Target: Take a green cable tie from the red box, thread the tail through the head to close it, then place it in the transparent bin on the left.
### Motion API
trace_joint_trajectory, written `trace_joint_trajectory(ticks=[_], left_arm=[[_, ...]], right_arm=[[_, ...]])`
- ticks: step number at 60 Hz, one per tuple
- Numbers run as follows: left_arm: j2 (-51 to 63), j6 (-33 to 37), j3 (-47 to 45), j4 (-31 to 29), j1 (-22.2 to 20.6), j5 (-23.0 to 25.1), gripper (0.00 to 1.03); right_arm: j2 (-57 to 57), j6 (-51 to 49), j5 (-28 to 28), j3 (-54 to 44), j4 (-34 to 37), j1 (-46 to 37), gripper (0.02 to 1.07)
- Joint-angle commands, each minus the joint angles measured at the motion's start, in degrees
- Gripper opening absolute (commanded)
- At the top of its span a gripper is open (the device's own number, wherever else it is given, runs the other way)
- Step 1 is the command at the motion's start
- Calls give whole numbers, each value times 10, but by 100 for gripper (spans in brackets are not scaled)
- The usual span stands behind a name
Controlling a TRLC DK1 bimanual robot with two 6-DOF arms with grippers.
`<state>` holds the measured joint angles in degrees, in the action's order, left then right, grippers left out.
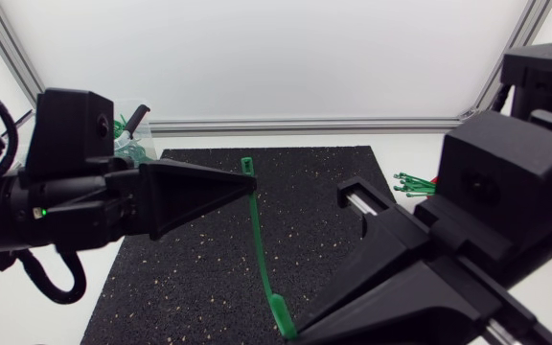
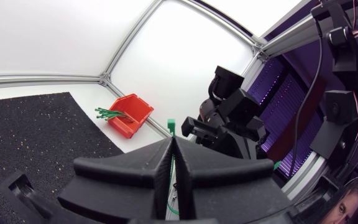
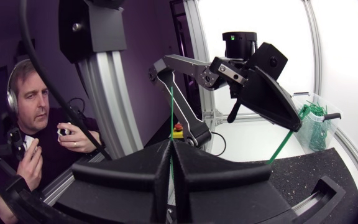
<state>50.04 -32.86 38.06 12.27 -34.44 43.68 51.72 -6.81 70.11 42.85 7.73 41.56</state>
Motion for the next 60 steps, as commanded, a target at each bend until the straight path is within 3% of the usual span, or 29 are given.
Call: trace_joint_trajectory(ticks=[1,6,16,28,48,52,60], left_arm=[[-29,-18,-27,-12,-24,-13,4],[-49,-18,-38,-19,-30,-19,4],[-80,-18,-56,-23,-34,-32,4],[-88,-12,-72,-17,-24,-33,4],[-90,-12,-66,-4,-21,-33,4],[-91,-12,-63,-3,-22,-33,4],[-90,-14,-61,6,-23,-33,4]], right_arm=[[-10,51,18,19,0,8,8],[-1,124,25,21,-54,9,8],[30,232,23,40,-73,18,8],[47,449,-18,48,-147,6,8],[73,663,-31,101,-71,-12,8],[74,686,-31,113,-68,-15,8],[91,689,-33,150,8,-15,8]])
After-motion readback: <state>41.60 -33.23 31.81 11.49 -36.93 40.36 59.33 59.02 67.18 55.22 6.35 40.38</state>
